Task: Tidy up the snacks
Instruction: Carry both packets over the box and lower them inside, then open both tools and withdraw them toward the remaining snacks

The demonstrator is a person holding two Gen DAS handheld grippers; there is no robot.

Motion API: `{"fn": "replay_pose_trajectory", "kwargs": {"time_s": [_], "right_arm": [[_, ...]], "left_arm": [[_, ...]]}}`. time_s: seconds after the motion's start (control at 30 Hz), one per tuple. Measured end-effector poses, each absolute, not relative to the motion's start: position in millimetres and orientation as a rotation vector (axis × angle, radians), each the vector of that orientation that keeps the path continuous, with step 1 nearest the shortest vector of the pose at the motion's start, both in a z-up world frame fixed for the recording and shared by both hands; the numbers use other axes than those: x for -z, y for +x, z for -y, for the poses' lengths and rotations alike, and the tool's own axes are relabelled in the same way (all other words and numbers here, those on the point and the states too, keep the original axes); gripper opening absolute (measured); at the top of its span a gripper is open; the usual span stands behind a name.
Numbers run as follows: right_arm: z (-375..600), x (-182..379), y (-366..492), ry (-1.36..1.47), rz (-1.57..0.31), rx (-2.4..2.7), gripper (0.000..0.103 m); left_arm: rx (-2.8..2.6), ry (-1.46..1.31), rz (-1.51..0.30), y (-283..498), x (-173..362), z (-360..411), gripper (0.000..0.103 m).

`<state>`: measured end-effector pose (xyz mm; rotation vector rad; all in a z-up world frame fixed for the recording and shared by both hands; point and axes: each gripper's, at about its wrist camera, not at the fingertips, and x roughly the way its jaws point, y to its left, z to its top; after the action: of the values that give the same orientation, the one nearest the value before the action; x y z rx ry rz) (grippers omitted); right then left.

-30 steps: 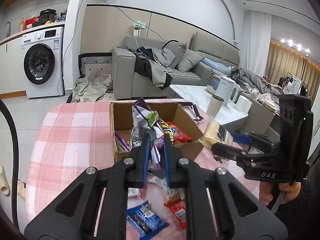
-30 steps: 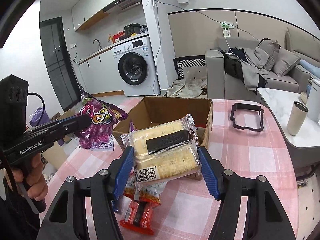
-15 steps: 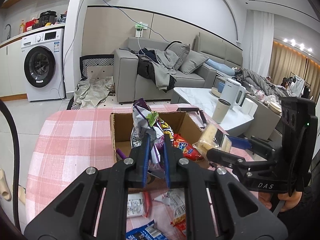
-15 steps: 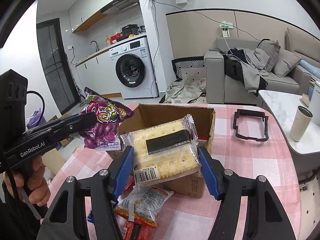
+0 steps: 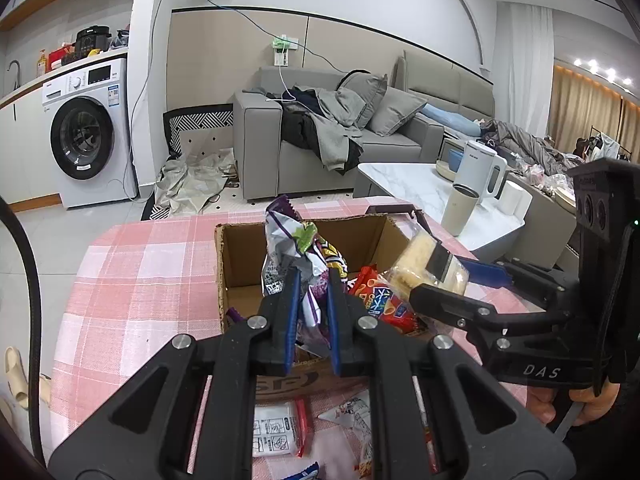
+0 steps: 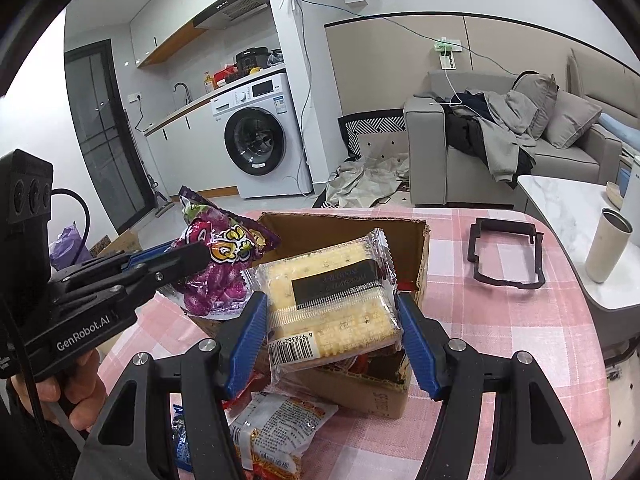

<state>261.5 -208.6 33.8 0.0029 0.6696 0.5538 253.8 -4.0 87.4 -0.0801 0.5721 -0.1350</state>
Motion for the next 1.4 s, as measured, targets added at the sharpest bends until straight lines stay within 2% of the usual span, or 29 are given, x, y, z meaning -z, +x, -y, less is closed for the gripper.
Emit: {"fn": "replay_pose_trajectory", "kwargs": {"time_s": [0.77,0.93,1.0,1.07,1.13,1.2,1.3,1.37,1.4], "right_arm": [[195.7,-18.2,295.8,-0.012,-0.691,-0.561,0.066],[192.6,-19.8,297.3,-0.02,-0.679,-0.559,0.068],[192.8,-22.4,293.7,-0.029,-0.669,-0.565,0.074],[195.9,-26.9,288.1,-0.032,-0.65,-0.556,0.082],[200.2,-31.0,281.2,-0.034,-0.636,-0.549,0.094],[204.7,-34.4,275.8,-0.033,-0.638,-0.549,0.101],[212.3,-38.0,267.0,-0.046,-0.645,-0.55,0.103],[217.3,-39.1,260.5,-0.045,-0.649,-0.552,0.103],[219.6,-39.1,256.4,-0.044,-0.65,-0.551,0.103]], "left_arm": [[0.088,-0.079,-0.604,290.4,-53.9,-5.4,0.01],[0.099,-0.088,-0.615,290.1,-52.9,-7.3,0.01],[0.099,-0.084,-0.613,286.3,-55.2,-9.2,0.012],[0.096,-0.079,-0.615,283.3,-57.5,-9.1,0.025],[0.087,-0.087,-0.626,278.8,-59.7,-9.8,0.065],[0.069,-0.102,-0.609,269.4,-63.5,-11.8,0.08],[0.069,-0.113,-0.611,256.5,-67.4,-12.9,0.083],[0.048,-0.11,-0.613,246.3,-68.4,-13.0,0.088],[0.041,-0.103,-0.61,240.8,-69.3,-12.9,0.094]]}}
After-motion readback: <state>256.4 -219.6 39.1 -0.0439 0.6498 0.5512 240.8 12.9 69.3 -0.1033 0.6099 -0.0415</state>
